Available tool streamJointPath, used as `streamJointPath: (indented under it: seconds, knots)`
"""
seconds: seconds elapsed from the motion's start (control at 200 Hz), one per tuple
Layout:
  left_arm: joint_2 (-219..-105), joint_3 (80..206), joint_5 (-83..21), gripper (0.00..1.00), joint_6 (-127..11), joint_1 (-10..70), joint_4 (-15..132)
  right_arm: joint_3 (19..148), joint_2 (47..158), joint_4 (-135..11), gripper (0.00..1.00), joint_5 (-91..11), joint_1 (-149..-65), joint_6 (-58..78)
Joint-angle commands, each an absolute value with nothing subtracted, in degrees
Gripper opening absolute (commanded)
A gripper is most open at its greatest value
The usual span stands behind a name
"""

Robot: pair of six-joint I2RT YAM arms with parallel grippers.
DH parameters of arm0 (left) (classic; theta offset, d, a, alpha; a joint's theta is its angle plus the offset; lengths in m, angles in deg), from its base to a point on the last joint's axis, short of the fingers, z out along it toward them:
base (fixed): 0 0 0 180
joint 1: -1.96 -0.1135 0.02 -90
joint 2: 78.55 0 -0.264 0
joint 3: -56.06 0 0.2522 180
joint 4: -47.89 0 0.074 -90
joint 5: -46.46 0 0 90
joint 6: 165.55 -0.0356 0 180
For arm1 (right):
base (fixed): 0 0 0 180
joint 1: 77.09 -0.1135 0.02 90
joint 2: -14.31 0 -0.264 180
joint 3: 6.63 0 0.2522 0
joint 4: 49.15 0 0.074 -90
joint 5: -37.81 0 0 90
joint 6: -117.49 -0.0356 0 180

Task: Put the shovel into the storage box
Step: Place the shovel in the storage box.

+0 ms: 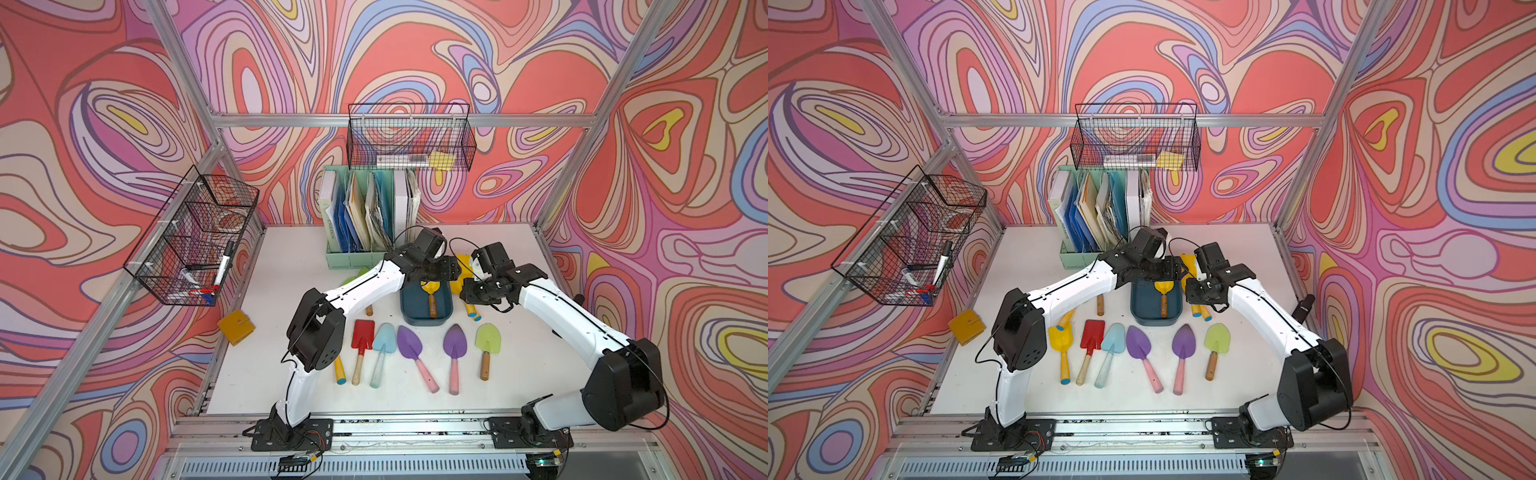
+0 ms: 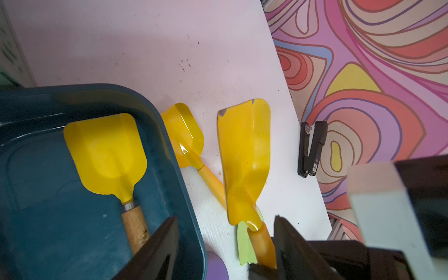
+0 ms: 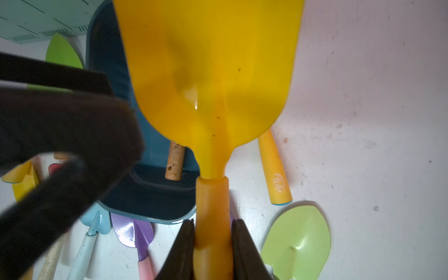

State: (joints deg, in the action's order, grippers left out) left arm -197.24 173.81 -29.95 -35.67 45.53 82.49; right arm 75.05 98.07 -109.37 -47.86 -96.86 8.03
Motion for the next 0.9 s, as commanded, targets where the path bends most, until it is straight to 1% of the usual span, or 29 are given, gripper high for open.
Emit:
streamJointPath:
  seconds: [0.0, 0.12, 0.24, 0.361, 0.436, 0.526, 0.811, 0.896]
  knots:
    - [-199.1, 175.1, -32.6, 0.63, -37.0, 45.7, 84.3, 76.9, 99.5, -109.6, 0.00, -48.2, -98.4, 6.3]
    - [-199.7, 175.1, -33.7, 0.56, -37.1, 45.7, 84.4, 77.2, 99.9, -109.4, 0.00, -48.3, -99.5, 5.8]
    - [-200.2, 175.1, -34.5, 0.45, -37.0, 45.7, 84.6, 77.3, 99.9, -109.4, 0.00, -48.4, -100.0, 5.4]
    - [-200.3, 174.8, -35.5, 0.36, -37.0, 45.7, 84.5, 77.3, 99.9, -109.2, 0.00, -48.2, -100.3, 5.2]
    - [-200.4, 174.8, -35.8, 0.28, -37.0, 45.7, 84.6, 77.1, 99.9, -109.1, 0.00, -48.0, -100.3, 5.2]
    - [-200.6, 174.8, -35.8, 0.25, -37.0, 45.7, 84.5, 76.9, 99.9, -108.9, 0.00, -47.7, -100.4, 5.0]
    - [-200.9, 174.8, -35.6, 0.22, -36.9, 45.7, 84.5, 76.5, 99.2, -108.5, 0.00, -47.5, -100.6, 4.5]
    - [-201.0, 174.7, -35.5, 0.18, -37.0, 45.7, 84.4, 76.2, 99.0, -108.3, 0.00, -47.3, -100.7, 4.4]
